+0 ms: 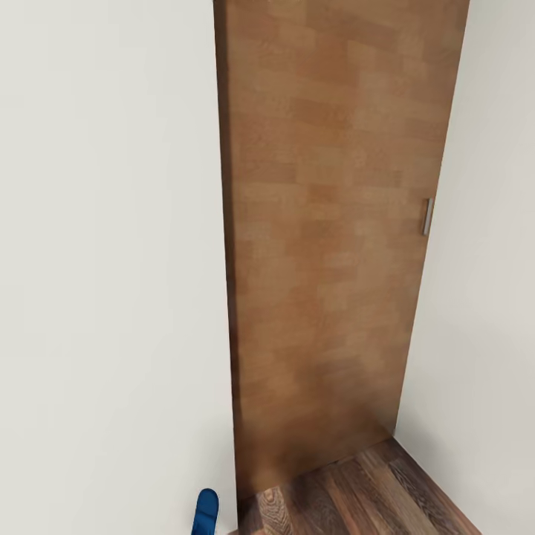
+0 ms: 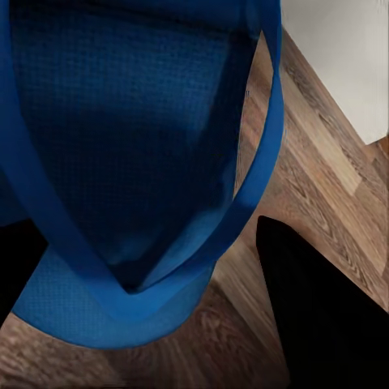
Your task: In the bedroom, move the book from the bed onto either nightstand, and place the two sandals side by side next to the bed.
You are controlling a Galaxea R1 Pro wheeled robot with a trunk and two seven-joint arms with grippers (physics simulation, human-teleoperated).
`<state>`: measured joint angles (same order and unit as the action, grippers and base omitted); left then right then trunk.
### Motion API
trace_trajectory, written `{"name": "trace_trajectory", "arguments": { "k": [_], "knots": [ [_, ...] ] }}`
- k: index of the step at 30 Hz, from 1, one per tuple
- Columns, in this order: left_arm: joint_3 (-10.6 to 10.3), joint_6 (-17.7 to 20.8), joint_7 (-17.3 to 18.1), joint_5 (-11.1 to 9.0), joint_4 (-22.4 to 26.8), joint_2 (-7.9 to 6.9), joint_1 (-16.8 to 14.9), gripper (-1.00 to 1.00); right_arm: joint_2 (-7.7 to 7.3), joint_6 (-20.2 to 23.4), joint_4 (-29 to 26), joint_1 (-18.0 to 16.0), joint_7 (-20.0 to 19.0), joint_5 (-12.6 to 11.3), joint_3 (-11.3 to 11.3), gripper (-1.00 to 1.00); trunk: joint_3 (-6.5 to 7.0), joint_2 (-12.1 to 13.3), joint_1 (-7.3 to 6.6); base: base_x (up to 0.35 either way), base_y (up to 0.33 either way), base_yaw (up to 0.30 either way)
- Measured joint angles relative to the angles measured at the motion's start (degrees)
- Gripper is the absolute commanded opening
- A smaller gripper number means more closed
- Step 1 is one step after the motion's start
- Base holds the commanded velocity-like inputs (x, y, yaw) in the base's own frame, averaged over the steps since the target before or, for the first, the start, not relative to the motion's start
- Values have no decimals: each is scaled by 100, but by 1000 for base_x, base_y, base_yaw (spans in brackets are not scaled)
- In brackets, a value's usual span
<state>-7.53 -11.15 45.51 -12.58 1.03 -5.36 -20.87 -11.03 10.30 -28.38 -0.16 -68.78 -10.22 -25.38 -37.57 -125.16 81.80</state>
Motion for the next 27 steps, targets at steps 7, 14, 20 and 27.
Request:
{"name": "trace_trajectory", "arguments": {
  "k": [7, 14, 20, 27],
  "knots": [
    [4, 8, 14, -7, 0, 0, 0, -100, -4, 0, 0, 0, 0, 0, 0, 100, 28, 0, 0, 0, 0, 273],
    [3, 11, 18, -8, 0, 0, 0, -100, -5, 0, -2, 0, 0, 0, 0, 100, 56, 0, 0, 0, 0, 273],
    [4, 11, 19, -8, 0, 0, 0, -100, -4, 0, -3, 0, 0, 0, 0, 100, 80, 0, 0, 0, 0, 273],
    [0, 0, 0, 0, 0, 0, 0, -100, -4, 0, -6, 0, 0, 0, 0, 100, 108, 0, 0, 0, 0, 273]
  ]
}}
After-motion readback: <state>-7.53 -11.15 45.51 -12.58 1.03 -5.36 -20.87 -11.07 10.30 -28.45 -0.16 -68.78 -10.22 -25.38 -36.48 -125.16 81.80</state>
